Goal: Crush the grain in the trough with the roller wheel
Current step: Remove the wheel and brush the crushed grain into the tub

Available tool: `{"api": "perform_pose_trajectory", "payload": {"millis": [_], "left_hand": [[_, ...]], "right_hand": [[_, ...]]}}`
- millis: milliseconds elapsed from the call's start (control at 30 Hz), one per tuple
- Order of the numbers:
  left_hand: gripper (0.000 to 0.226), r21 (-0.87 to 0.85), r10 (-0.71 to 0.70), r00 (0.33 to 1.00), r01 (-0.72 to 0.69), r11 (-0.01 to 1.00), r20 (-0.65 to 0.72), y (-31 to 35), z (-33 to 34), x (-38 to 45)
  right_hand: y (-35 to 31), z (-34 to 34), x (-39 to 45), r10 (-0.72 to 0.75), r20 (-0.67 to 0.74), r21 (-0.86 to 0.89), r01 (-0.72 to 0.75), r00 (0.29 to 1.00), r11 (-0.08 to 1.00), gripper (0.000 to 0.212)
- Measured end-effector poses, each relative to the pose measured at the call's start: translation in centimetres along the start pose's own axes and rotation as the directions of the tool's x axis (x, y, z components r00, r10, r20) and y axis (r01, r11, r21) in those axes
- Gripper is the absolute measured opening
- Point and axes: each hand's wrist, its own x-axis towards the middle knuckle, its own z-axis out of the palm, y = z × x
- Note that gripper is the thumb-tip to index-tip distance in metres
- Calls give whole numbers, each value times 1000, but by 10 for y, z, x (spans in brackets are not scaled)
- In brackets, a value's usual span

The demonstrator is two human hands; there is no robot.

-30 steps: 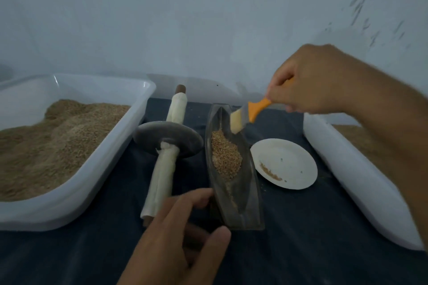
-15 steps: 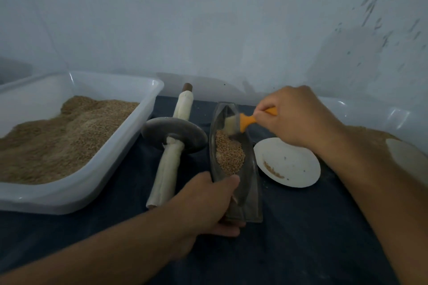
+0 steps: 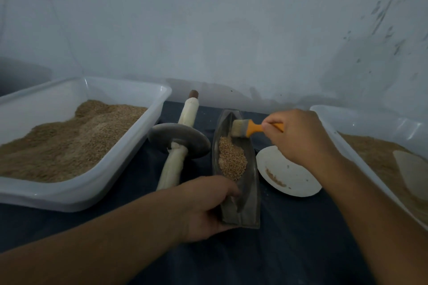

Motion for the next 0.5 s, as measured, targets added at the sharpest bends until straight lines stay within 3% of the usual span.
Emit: {"api": "perform_pose_trajectory", "payload": {"millis": [133, 367, 500], "left_hand": [[21, 56, 57, 998, -55, 997, -30, -3, 4, -3], [26, 18, 128, 991, -128, 992, -38, 10, 7, -14], [27, 70, 140, 990, -141, 988, 9, 16, 7, -22]], "right_hand": [[2, 3, -6, 11, 63, 75, -16, 998, 997, 18], [7, -4, -15, 115, -149, 223, -80, 982, 971, 16], [2, -16, -16, 110, -211, 204, -66, 971, 977, 17]]}}
